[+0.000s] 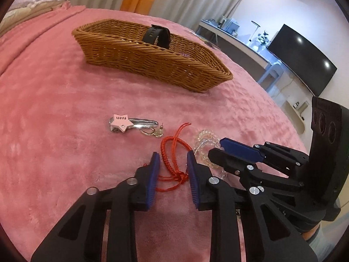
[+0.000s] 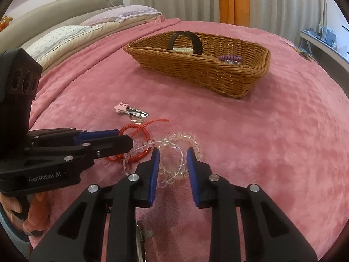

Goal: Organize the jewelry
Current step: 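Move both tools back toward the bead bracelets on the bed, then grasp the red string bracelet with the left tool while the right tool grasps a clear bead bracelet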

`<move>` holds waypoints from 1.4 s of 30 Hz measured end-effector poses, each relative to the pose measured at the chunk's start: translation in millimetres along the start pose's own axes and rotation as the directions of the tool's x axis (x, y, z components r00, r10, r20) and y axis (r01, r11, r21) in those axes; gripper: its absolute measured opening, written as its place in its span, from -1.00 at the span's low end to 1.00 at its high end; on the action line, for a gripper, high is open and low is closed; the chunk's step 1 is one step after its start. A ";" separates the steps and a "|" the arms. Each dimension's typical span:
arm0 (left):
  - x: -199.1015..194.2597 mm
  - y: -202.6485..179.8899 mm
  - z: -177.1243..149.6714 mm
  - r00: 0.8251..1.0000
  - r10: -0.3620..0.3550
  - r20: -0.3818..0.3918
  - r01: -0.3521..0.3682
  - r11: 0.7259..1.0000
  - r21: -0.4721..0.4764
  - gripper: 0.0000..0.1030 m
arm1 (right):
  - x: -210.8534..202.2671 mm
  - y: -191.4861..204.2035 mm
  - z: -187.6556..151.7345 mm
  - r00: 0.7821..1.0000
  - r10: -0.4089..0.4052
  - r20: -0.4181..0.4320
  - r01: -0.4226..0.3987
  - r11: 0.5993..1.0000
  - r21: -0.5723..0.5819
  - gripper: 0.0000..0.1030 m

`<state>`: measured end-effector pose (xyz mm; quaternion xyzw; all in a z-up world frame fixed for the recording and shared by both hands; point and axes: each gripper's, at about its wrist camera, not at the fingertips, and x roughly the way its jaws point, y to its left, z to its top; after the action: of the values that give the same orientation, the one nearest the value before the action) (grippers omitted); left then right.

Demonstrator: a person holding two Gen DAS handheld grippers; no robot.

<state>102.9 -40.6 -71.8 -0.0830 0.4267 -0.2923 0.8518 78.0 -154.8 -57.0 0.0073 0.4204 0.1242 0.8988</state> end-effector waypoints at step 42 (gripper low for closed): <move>-6.7 10.4 -6.0 0.999 -0.033 0.039 0.033 0.999 -0.015 -0.95 | -31.0 -71.2 -22.5 0.996 -0.084 -0.014 0.085 0.970 0.226 -0.77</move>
<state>99.6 -27.6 -75.0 -0.1023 0.4108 -0.3014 0.8544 57.3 -232.9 -56.5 0.0914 0.4336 0.0370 0.8957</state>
